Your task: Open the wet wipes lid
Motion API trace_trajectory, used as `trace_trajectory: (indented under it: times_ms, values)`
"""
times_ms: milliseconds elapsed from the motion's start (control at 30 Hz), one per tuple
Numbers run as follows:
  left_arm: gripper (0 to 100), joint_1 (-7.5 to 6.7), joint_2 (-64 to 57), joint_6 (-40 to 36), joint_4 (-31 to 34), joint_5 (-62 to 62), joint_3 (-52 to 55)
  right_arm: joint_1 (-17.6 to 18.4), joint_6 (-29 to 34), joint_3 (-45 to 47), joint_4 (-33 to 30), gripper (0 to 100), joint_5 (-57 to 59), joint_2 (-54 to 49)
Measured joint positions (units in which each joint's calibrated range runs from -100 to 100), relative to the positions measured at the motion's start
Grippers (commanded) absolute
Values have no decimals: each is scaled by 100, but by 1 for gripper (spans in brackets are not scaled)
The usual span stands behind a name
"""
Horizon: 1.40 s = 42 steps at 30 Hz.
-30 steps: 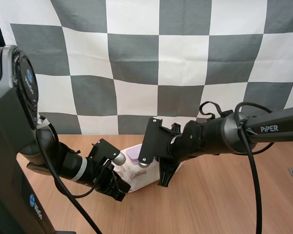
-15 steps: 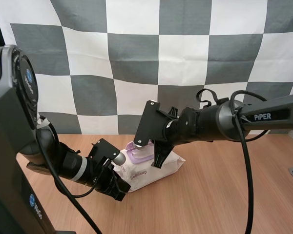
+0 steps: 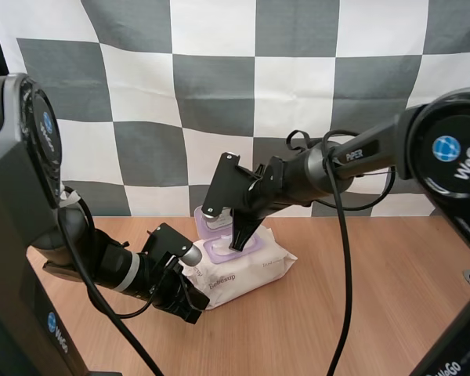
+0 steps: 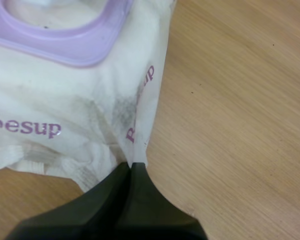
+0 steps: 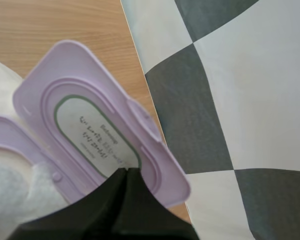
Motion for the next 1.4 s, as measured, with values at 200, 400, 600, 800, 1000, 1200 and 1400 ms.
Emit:
trace_trajectory:
  times_ms: [200, 400, 600, 800, 1000, 1200, 1400]
  values:
    - [0, 0, 0, 0, 0, 0, 0, 0, 0, -29, 0, 0, -114, 310]
    - [2, 0, 0, 0, 11, 0, 0, 0, 0, -29, 0, 0, -463, 325]
    - [63, 0, -54, 0, -10, -446, -28, 0, 21, -29, 40, 53, -122, 313]
    - [84, 0, -691, 0, -116, -988, -55, 0, 50, -29, 647, 58, -112, -18]
    - [53, 0, -1852, -410, 141, -1998, -70, -26, 455, -29, 772, 8, 275, -1032]
    - [0, 0, -2965, -1527, 364, -2496, -70, -306, 880, -29, 728, 0, 1498, -2244]
    - [0, 0, -4116, -2539, 364, -3193, -70, -800, 1502, 89, 581, 0, 2543, -3360]
